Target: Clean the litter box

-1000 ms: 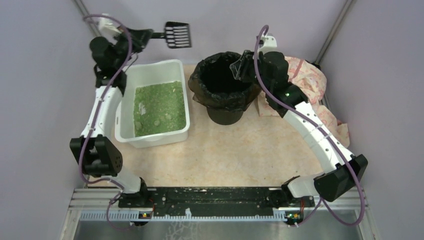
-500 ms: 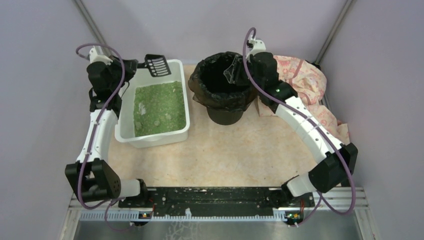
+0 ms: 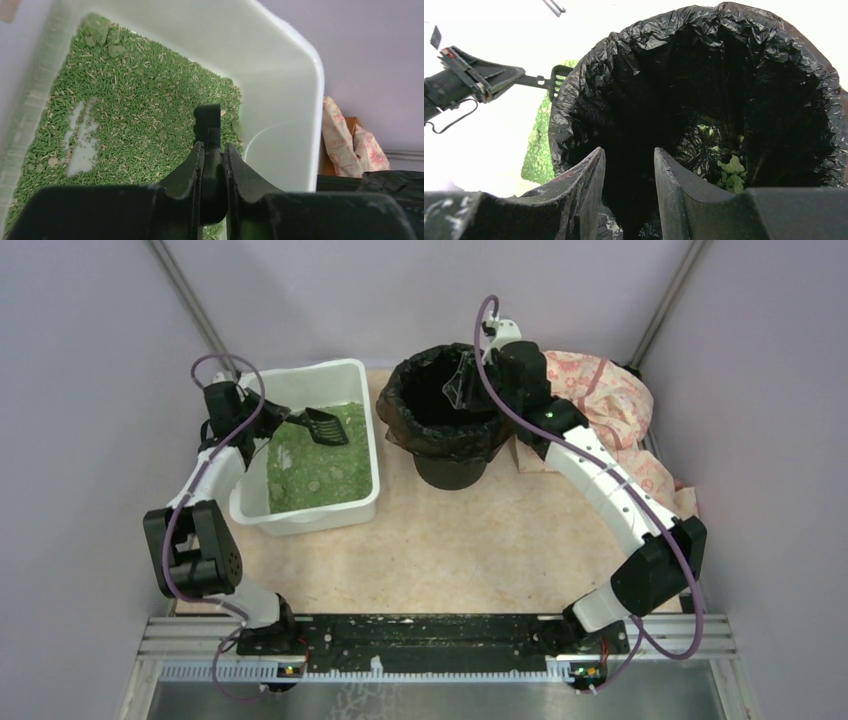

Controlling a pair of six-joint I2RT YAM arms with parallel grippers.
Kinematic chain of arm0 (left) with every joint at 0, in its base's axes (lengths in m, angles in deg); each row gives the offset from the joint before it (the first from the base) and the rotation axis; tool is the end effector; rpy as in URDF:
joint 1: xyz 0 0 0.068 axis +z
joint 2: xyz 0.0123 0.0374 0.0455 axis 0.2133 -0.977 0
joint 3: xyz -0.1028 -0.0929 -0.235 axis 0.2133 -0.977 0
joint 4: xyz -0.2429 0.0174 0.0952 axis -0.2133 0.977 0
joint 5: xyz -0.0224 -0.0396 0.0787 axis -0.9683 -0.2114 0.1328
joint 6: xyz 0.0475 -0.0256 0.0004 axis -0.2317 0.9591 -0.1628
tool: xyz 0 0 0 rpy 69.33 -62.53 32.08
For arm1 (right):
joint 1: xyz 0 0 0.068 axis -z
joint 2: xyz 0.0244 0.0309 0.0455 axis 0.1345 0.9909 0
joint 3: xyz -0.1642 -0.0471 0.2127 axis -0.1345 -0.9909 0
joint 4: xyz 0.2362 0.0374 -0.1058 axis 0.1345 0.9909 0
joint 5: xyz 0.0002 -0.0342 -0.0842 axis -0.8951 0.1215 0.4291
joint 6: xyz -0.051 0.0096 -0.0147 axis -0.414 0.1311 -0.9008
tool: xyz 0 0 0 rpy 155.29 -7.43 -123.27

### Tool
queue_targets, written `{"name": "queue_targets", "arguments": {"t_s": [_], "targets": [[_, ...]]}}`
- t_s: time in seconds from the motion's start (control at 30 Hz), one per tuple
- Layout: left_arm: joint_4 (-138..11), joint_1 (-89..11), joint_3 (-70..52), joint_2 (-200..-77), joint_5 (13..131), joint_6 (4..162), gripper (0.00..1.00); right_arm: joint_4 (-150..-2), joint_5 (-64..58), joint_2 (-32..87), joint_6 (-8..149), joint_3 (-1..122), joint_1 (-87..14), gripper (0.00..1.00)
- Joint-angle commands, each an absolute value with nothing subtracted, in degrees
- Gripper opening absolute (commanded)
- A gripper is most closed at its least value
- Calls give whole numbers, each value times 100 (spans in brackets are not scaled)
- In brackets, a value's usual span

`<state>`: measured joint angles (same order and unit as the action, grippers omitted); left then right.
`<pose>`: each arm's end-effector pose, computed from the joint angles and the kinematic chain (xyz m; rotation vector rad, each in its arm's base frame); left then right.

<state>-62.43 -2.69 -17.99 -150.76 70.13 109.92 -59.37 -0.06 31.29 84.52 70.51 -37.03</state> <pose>0.3535 0.0534 0.2852 -0.7058 1.8889 -0.4998 0.3004 0.1718 0.4076 -0.1968 1.9084 0.6676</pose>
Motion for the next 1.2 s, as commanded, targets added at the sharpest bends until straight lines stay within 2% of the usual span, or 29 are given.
{"name": "queue_targets", "arguments": {"t_s": [0.0, 0.17, 0.3, 0.73, 0.93, 1.17], "targets": [[-6523, -259, -1566, -15521, 6544, 10847, 0, -6081, -44, 3123, 8306, 7350, -3581, 42], [-7200, -261, -1584, -16103, 6362, 10769, 0, -6042, -42, 3083, 8290, 7299, -3486, 42], [-7145, -252, -1213, -16609, 6264, 10673, 0, -6034, -40, 3086, 8295, 7284, -3407, 42], [-7494, -234, -762, -17249, 5919, 10741, 0, -6096, -40, 3212, 8352, 7339, -3242, 42], [-8074, -136, -757, -17767, 5037, 11318, 0, -6060, -14, 3280, 8339, 7411, -3235, 42], [-9266, 176, -1342, -17976, 4098, 12255, 0, -6049, 12, 3245, 8438, 7332, -3236, 42]]}}
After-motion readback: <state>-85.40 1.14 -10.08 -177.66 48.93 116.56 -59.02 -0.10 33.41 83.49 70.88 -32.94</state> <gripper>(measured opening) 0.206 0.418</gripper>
